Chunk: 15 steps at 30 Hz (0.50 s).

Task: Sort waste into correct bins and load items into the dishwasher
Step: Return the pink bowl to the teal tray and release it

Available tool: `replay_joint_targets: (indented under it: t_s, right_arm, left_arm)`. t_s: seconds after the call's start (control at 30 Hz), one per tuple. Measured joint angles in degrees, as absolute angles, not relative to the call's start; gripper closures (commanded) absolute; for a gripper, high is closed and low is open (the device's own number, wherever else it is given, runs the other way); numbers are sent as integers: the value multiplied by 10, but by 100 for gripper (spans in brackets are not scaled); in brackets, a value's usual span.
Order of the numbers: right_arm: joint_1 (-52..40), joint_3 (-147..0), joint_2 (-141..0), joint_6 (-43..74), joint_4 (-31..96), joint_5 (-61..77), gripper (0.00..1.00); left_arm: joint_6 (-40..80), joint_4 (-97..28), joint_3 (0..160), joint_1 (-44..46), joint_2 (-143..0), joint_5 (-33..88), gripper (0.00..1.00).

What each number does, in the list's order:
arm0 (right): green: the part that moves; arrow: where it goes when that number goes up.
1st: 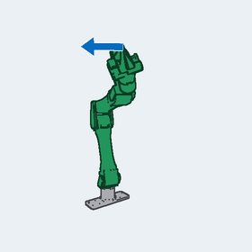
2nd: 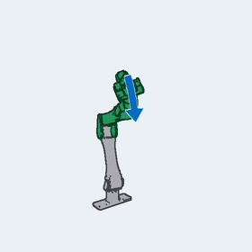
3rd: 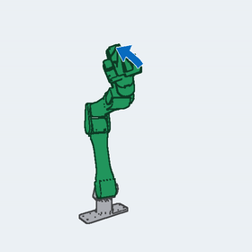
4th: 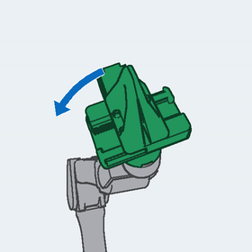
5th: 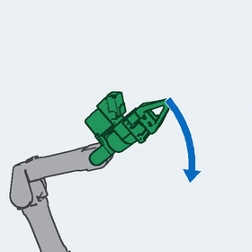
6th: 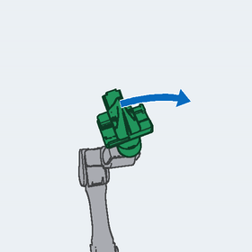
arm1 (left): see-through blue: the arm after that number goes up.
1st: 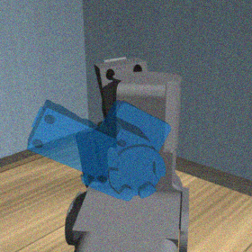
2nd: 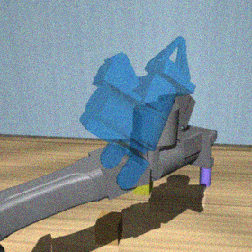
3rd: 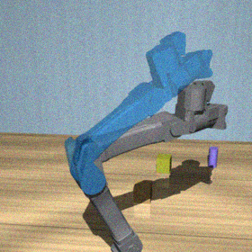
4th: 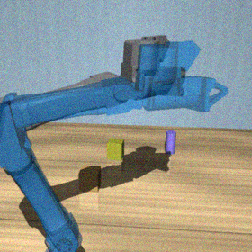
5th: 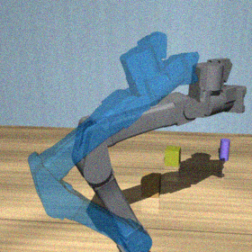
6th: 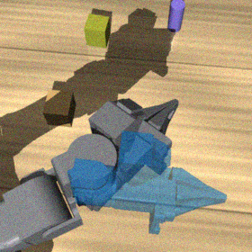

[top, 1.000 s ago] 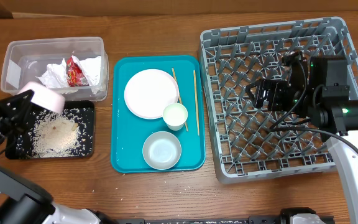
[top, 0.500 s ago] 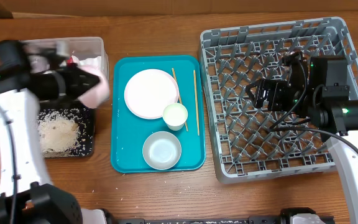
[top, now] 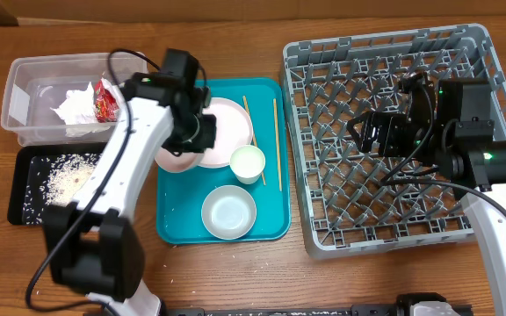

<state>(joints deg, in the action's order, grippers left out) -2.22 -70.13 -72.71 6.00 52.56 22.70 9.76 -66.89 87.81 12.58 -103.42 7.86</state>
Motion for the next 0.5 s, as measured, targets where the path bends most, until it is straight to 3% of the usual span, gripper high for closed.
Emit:
replay_joint_targets:
  t_s: [0.2, 0.33, 0.5]
  right_arm:
    - [-22, -701, -727, 60, 525, 227, 0]
    - [-22, -701, -727, 60, 525, 227, 0]
    - [-22, -701, -727, 60, 523, 227, 0]
  left_arm:
    - [111, -699, 878, 146, -1095, 66, 94]
    - [120, -721, 878, 153, -1111, 64, 76]
    - [121, -735, 878, 153, -1111, 60, 62]
